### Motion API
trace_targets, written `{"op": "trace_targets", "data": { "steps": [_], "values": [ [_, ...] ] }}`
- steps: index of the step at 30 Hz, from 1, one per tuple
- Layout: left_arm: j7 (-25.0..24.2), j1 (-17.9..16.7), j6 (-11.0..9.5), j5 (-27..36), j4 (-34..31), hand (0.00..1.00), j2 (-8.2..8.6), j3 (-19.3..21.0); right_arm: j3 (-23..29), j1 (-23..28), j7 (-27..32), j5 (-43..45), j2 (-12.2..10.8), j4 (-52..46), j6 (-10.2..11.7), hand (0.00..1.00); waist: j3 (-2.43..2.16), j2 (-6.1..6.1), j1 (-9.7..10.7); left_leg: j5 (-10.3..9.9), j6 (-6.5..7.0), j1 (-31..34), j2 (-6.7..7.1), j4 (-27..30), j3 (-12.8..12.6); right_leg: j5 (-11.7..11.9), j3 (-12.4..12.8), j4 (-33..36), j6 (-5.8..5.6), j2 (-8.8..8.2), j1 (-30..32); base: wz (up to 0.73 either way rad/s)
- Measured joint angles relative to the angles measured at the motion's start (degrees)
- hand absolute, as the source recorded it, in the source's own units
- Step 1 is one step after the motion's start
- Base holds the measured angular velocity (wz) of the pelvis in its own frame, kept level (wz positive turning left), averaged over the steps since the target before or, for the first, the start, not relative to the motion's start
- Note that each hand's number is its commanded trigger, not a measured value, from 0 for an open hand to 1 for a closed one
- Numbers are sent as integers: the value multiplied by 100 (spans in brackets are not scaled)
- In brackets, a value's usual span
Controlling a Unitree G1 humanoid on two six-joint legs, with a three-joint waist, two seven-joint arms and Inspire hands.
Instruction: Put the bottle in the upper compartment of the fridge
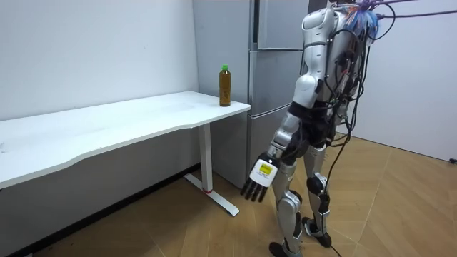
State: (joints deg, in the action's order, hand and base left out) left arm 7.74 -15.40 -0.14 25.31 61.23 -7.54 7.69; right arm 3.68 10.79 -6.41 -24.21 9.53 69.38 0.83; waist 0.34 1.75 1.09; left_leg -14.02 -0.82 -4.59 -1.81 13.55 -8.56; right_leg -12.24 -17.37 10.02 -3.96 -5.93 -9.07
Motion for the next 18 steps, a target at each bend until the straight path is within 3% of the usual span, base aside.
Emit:
{"op": "trace_targets", "data": {
  "steps": [4,7,10,13,15,16,18],
  "values": [
    [300,87,-137,-1,-538,0,-30,682,172,8,-34,177,32,0,66,0,13,71,-9,1,-1,-38,-8,-6,-1,0,-3,66,0,-2,12,0],
    [599,91,-245,2,-1219,0,-55,788,178,10,-37,352,34,-23,132,0,15,77,-22,1,0,-28,-8,5,-3,0,8,66,0,-2,10,0],
    [869,160,-498,-7,-2122,0,-113,796,222,27,-5,441,32,-45,185,0,5,96,-8,1,0,-33,-10,10,-11,1,24,78,3,-2,9,0],
    [1113,203,-546,-9,-2867,0,-120,799,334,55,27,465,6,-72,220,0,3,109,-2,1,0,-23,-10,9,-10,3,22,80,5,-1,16,0],
    [1213,335,-689,-9,-3291,0,-225,799,336,63,16,454,12,-85,234,0,-1,138,-8,2,0,-20,-11,-15,-9,3,40,79,5,3,13,0],
    [1225,386,-693,-9,-3380,0,-254,800,346,76,10,454,14,-84,234,0,-21,182,-10,2,0,-20,-12,-11,-10,3,44,76,5,5,12,0],
    [1419,441,-682,-4,-4162,0,-276,859,394,174,-7,459,9,-190,228,0,-49,168,-15,3,-1,-24,-12,-7,-13,3,58,75,5,6,10,0]
  ]
}}
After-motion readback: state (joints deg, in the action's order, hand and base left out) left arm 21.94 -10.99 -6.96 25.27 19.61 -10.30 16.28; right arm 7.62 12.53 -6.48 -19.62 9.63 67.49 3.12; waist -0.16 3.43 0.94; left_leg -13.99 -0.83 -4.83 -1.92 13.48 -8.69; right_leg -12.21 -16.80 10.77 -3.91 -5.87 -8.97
